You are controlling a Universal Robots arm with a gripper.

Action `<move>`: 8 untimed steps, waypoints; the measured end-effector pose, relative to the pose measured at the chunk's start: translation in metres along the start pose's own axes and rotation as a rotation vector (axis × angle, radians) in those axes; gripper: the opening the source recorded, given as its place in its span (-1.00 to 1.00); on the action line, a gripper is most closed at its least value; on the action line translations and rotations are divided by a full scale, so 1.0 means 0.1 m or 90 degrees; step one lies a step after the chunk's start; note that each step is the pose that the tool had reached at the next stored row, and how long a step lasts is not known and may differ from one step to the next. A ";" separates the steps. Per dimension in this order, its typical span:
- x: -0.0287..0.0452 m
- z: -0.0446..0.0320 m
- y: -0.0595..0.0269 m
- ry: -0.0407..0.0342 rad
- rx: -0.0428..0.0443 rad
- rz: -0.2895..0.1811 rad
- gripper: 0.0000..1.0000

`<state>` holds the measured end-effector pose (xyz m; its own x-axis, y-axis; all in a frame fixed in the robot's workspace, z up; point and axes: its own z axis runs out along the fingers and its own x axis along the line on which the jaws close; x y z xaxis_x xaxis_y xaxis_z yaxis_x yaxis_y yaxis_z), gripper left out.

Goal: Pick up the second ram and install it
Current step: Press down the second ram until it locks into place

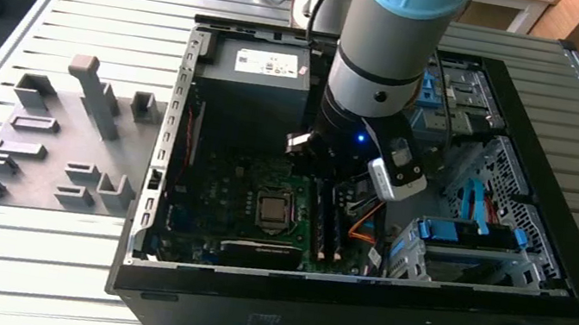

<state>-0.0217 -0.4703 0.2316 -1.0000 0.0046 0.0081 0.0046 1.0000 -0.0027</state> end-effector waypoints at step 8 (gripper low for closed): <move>0.000 -0.038 0.000 0.0000 0.0000 0.000 -0.79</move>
